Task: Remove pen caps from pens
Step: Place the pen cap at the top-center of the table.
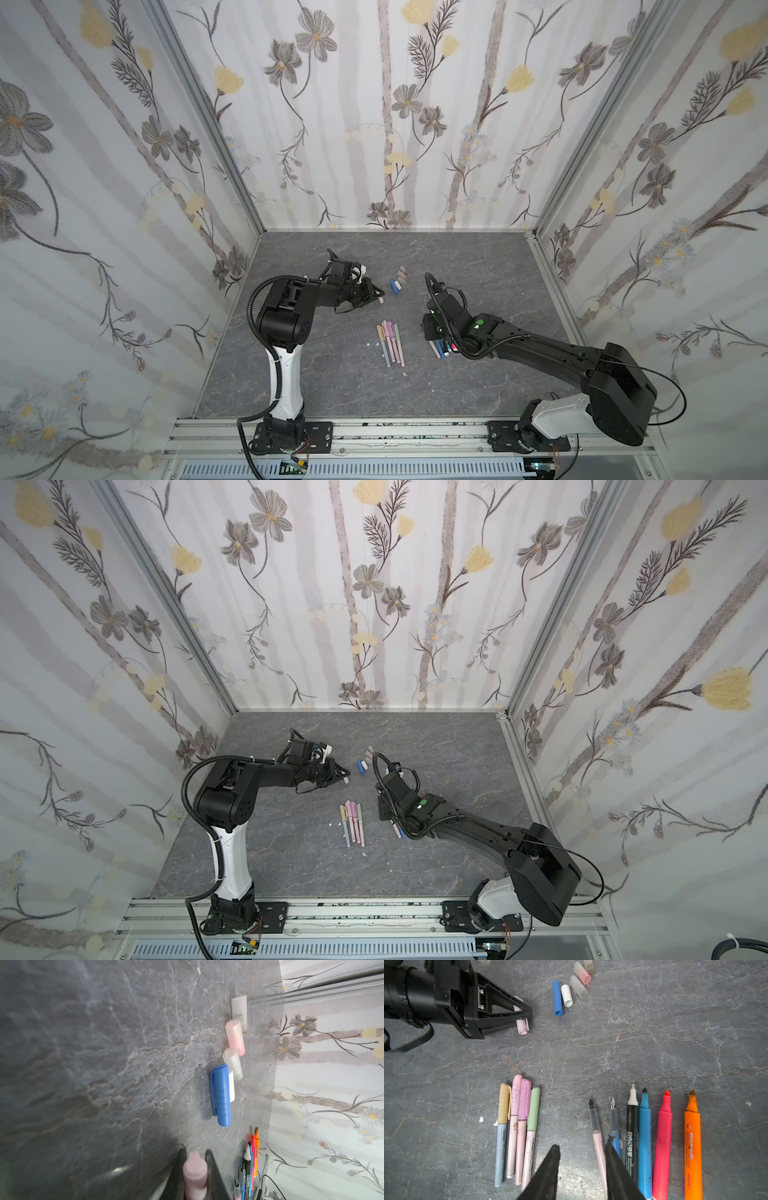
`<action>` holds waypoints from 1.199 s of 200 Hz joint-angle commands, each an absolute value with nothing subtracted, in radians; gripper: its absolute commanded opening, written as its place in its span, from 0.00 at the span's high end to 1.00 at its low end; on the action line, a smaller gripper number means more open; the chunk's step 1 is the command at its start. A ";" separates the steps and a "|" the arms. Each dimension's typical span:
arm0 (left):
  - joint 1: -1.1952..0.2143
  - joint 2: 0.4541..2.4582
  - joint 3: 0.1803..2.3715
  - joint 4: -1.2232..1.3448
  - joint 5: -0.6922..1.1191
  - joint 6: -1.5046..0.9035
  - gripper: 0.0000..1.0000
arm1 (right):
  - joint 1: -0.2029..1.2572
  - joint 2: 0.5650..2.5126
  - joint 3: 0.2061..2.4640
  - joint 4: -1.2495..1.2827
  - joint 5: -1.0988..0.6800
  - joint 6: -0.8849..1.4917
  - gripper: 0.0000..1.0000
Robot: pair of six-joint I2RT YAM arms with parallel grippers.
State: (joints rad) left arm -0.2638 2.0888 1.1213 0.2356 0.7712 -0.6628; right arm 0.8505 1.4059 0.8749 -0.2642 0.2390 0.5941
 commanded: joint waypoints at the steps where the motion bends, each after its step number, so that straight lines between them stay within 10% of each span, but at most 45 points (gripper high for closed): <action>1: -0.264 2.098 1.134 0.262 0.768 -0.671 0.87 | 0.848 1.403 0.870 -0.249 0.239 0.600 0.63; 240: -0.277 2.138 1.165 0.298 0.749 -0.701 0.67 | 0.868 1.393 0.839 -0.222 0.205 0.631 0.63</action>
